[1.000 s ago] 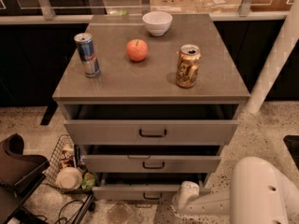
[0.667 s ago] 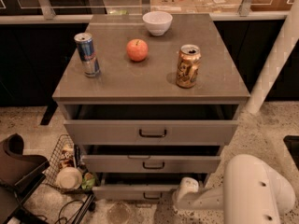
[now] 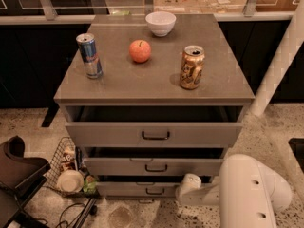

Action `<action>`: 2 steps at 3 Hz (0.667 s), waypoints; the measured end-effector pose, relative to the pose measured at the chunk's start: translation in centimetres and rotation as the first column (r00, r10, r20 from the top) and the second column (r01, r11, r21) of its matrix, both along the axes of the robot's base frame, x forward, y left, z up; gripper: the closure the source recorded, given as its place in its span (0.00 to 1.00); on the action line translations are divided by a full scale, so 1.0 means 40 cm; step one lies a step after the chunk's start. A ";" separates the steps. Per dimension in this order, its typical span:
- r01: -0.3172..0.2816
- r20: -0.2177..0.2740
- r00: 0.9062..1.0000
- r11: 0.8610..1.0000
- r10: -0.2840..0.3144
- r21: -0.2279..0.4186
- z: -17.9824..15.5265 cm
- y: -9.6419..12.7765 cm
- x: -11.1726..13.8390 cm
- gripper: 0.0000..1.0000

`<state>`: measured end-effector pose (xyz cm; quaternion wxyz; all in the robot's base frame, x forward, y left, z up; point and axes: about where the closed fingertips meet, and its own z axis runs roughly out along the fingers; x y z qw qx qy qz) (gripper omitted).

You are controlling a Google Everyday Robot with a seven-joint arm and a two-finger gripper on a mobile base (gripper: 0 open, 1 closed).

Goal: Close bottom drawer

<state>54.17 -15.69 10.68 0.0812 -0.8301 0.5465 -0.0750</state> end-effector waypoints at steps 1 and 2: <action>0.000 0.000 1.000 1.000 0.000 0.000 0.000 0.000 -0.012 1.00; 0.013 0.006 1.000 1.000 -0.013 -0.002 -0.006 -0.011 0.030 1.00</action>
Offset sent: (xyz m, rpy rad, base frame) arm 0.0873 -0.0265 -0.0110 -0.0071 -0.0309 -0.0665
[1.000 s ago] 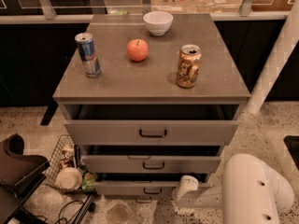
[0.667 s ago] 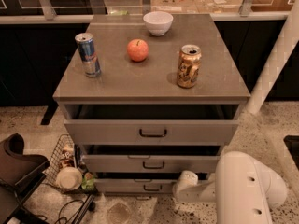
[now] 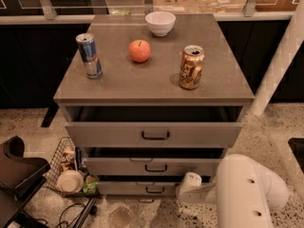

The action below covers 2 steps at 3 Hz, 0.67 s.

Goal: Close bottom drawer

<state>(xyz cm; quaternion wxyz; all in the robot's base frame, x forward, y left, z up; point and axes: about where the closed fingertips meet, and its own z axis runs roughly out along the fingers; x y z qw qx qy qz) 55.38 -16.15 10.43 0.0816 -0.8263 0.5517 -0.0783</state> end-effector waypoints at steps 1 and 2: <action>0.004 0.002 1.000 1.000 -0.004 0.000 -0.001 -0.003 -0.008 0.82; 0.004 0.002 1.000 1.000 -0.004 0.000 -0.001 -0.002 -0.025 0.59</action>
Offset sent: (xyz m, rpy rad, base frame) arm -0.0020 -0.0011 -0.0002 -0.0005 -0.0018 -0.0040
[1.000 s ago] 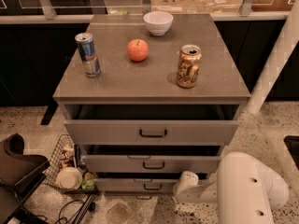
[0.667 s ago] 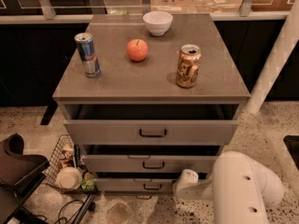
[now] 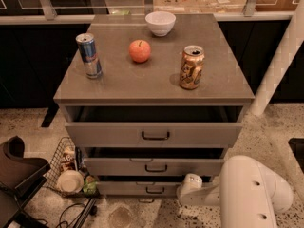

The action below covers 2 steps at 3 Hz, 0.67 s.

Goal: Close bottom drawer

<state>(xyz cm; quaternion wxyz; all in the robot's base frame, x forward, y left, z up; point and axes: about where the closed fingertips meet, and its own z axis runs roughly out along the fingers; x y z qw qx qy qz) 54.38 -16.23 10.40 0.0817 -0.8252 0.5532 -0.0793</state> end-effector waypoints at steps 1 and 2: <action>0.000 -0.002 1.000 1.000 0.000 0.000 -0.003 0.000 -0.003 0.36; 0.000 -0.004 1.000 1.000 0.000 0.000 -0.006 0.001 -0.006 0.11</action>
Offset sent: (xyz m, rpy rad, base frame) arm -0.0009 0.0001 -0.0009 0.0000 0.0016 0.0001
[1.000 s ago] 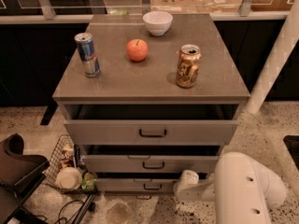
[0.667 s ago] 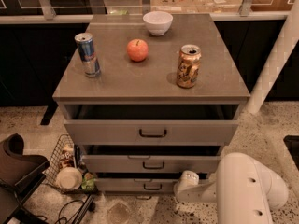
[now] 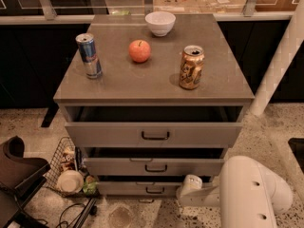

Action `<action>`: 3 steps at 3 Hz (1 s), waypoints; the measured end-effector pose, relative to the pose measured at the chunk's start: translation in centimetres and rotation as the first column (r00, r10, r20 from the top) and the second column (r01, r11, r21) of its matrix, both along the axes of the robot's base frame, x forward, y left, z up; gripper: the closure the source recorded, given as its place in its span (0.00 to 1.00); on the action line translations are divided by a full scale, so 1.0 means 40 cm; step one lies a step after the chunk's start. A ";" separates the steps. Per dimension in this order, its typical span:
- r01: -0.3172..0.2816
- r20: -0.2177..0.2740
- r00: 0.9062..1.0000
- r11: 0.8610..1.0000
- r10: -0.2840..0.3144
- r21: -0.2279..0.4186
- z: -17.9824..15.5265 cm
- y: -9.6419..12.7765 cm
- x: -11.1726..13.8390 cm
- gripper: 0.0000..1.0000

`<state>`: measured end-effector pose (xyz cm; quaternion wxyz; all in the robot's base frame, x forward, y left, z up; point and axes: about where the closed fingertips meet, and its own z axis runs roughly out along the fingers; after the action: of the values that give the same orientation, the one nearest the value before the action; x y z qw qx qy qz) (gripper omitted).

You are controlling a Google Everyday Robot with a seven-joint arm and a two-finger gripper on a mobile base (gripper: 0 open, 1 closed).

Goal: Close bottom drawer

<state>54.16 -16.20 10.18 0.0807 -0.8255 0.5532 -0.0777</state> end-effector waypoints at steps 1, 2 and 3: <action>0.000 0.000 1.000 1.000 0.000 0.000 0.000 0.000 -0.007 0.02; 0.000 0.000 1.000 1.000 0.000 0.000 0.000 0.001 -0.016 0.23; 0.000 0.000 1.000 1.000 0.000 0.000 0.000 0.001 -0.017 0.48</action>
Offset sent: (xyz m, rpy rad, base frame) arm -0.0019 0.0001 -0.0001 0.0000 0.0002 0.0001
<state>53.49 -16.17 10.16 0.0807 -0.8256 0.5531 -0.0776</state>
